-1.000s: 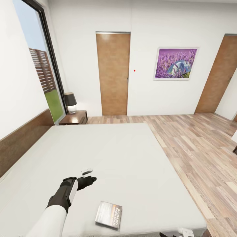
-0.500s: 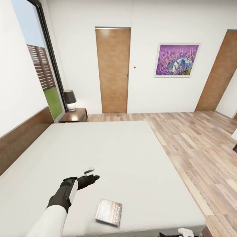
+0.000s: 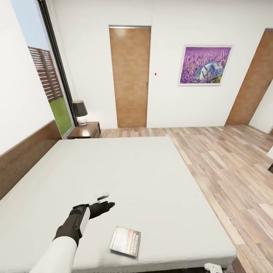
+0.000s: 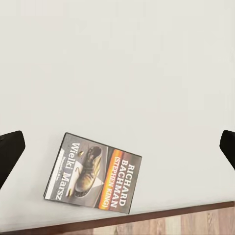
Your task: In the bedroom, move the book from the bed onto either nightstand, and place the two sandals side by side next to the bed.
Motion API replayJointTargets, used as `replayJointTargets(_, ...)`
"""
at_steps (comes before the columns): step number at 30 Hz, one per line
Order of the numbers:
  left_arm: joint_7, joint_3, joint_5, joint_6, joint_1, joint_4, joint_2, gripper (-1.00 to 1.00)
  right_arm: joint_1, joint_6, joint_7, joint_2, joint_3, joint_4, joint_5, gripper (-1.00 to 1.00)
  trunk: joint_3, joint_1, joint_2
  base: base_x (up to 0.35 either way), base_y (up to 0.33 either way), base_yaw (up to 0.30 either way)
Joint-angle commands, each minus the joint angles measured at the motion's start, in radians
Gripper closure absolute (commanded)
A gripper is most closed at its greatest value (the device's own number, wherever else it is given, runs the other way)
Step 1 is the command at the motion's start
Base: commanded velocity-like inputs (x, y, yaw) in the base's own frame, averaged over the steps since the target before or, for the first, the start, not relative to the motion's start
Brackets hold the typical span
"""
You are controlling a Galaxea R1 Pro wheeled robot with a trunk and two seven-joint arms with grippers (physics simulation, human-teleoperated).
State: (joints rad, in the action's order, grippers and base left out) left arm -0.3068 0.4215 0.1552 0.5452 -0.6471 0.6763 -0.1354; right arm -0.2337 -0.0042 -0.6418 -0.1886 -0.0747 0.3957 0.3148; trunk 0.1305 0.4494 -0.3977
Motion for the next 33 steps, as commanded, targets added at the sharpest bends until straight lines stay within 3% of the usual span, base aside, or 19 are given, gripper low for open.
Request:
replayJointTargets(1, -0.009, 0.008, 0.01, 0.004, -0.001, 0.002, -0.002, -1.0, -0.001, 0.0, -0.006, 0.0, -0.002, -0.001, 0.004, -1.0, 0.004, 0.001, -0.002, 0.0, 0.0, 0.0)
replayJointTargets(29, -0.01, 0.005, 0.011, 0.003, 0.0, 0.001, -0.005, -1.0, -0.001, 0.0, -0.004, 0.001, -0.002, -0.002, 0.003, -1.0, 0.048, 0.001, -0.002, 0.034, 0.0, 0.0)
replayJointTargets(31, -0.021, -0.014, 0.011, 0.001, 0.001, 0.0, -0.006, -1.0, -0.001, 0.0, -0.004, 0.001, -0.002, -0.002, 0.003, -1.0, 0.051, 0.001, -0.002, 0.002, 0.0, 0.0)
replayJointTargets(33, -0.046, -0.055, 0.011, -0.001, 0.003, 0.0, -0.006, -1.0, -0.001, 0.0, -0.004, 0.001, -0.002, -0.001, 0.003, -1.0, 0.054, 0.001, -0.002, 0.001, 0.0, 0.0)
